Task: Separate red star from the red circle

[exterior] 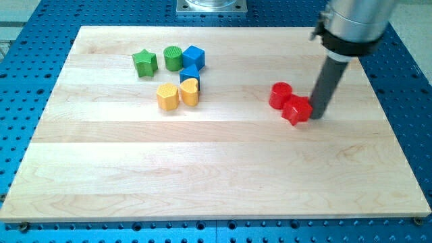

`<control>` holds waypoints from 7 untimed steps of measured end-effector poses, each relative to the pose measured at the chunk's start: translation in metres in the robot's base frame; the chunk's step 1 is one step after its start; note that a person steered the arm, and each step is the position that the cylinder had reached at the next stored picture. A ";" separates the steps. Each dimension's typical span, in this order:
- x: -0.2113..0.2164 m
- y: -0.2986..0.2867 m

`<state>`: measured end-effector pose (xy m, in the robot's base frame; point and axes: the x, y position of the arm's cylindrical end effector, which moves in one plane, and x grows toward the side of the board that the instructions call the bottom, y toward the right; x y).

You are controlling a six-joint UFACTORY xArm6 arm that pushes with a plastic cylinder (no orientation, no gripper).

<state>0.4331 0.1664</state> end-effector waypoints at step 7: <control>0.088 -0.143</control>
